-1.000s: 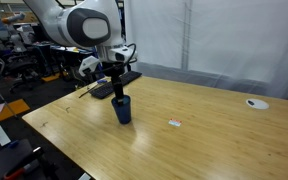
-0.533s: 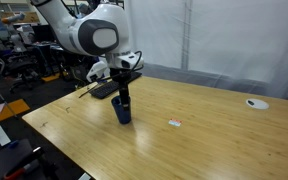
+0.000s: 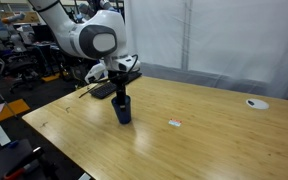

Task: Move the cup to the right

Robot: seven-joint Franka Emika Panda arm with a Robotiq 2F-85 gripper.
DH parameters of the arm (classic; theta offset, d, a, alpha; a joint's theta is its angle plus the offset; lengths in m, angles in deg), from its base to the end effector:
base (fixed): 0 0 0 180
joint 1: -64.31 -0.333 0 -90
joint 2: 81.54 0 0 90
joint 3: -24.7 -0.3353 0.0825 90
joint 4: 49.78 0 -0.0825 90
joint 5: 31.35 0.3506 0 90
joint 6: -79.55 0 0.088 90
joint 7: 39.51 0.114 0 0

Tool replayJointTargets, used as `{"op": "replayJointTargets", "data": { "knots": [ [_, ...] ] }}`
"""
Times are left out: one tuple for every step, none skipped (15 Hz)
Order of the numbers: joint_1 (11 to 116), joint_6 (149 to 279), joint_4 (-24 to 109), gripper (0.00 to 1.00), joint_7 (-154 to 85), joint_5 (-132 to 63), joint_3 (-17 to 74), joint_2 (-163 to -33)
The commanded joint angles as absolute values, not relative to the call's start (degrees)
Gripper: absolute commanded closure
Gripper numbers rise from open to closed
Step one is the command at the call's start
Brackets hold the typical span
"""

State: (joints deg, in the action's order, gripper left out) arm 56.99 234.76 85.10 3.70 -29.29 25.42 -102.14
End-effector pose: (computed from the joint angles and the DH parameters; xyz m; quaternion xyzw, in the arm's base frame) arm 0.5000 0.0566 0.2187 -0.9443 0.3292 0.0043 0.0038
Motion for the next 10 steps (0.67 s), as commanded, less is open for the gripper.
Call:
{"op": "replayJointTargets", "data": {
  "knots": [
    [56.07,235.29,85.14,0.34,4.02,-27.95,26.63,-102.23],
    [56.20,235.49,85.33,0.09,3.93,-27.80,26.69,-102.29],
    [56.39,235.47,85.43,0.07,3.74,-27.54,26.69,-102.32],
    [56.54,235.77,85.67,0.04,3.56,-27.30,26.73,-102.40],
    [56.76,235.98,85.80,0.00,3.24,-26.86,26.63,-102.54],
    [57.06,236.24,85.83,0.00,2.85,-26.07,26.40,-102.90],
    [56.99,236.36,85.82,0.13,2.93,-25.78,26.48,-103.28],
    [56.98,236.31,85.57,0.25,2.62,-25.40,26.35,-103.82],
    [56.90,236.29,85.53,0.27,2.64,-25.19,26.35,-104.03],
    [56.86,236.33,85.51,0.34,2.63,-24.94,26.29,-104.17]
  ]
}}
